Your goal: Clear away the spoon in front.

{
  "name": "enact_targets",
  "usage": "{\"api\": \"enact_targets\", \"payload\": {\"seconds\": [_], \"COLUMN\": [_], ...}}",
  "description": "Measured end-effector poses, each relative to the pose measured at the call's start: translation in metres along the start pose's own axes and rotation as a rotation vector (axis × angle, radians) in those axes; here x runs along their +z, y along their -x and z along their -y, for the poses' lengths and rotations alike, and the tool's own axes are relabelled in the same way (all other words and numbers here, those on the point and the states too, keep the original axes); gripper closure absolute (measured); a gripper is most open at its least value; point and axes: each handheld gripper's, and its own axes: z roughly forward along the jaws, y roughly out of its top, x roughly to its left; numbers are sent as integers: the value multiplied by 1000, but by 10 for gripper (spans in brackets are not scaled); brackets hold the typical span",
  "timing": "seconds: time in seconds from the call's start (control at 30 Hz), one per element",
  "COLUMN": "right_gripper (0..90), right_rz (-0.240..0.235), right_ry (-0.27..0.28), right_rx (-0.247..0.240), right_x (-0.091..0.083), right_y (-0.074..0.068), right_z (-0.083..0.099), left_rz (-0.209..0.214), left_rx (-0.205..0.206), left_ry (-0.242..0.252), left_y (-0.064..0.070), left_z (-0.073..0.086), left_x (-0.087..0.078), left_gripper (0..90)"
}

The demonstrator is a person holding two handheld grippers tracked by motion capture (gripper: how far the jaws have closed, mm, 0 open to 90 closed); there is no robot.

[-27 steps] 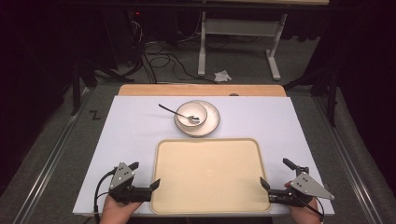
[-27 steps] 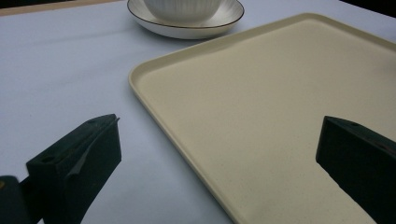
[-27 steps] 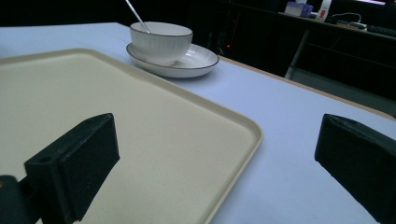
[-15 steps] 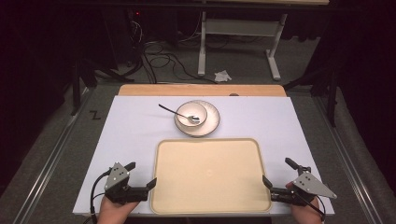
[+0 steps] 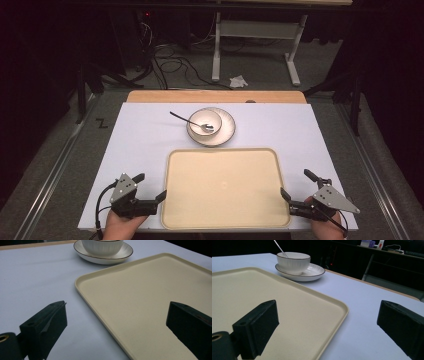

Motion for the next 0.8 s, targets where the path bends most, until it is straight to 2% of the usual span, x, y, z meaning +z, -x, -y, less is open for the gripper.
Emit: {"api": "enact_targets", "payload": {"seconds": [0.27, 0.3, 0.43, 0.5, 0.6, 0.8], "right_gripper": [62, 62, 70, 166, 134, 159], "right_rz": [-16, -13, -27, -37, -62, -55], "right_ry": [12, 13, 11, -4, -6, -4], "right_rx": [10, -2, 17, 20, 32, 20], "right_x": [0, 1, 1, 1, 1, 0], "right_y": [1, 2, 2, 4, 5, 5], "right_z": [1, 0, 1, 1, 1, 1], "left_rz": [-1, -5, -7, -4, 1, -18], "left_rx": [-3, -1, 5, 5, -6, 12], "left_ry": [2, 7, 12, 6, 14, 3], "left_y": [1, 2, 4, 4, 4, 4], "left_z": [-4, -5, -7, -10, -12, -22], "left_x": [0, 0, 1, 3, 4, 13], "left_gripper": [41, 41, 45, 41, 40, 32]}}
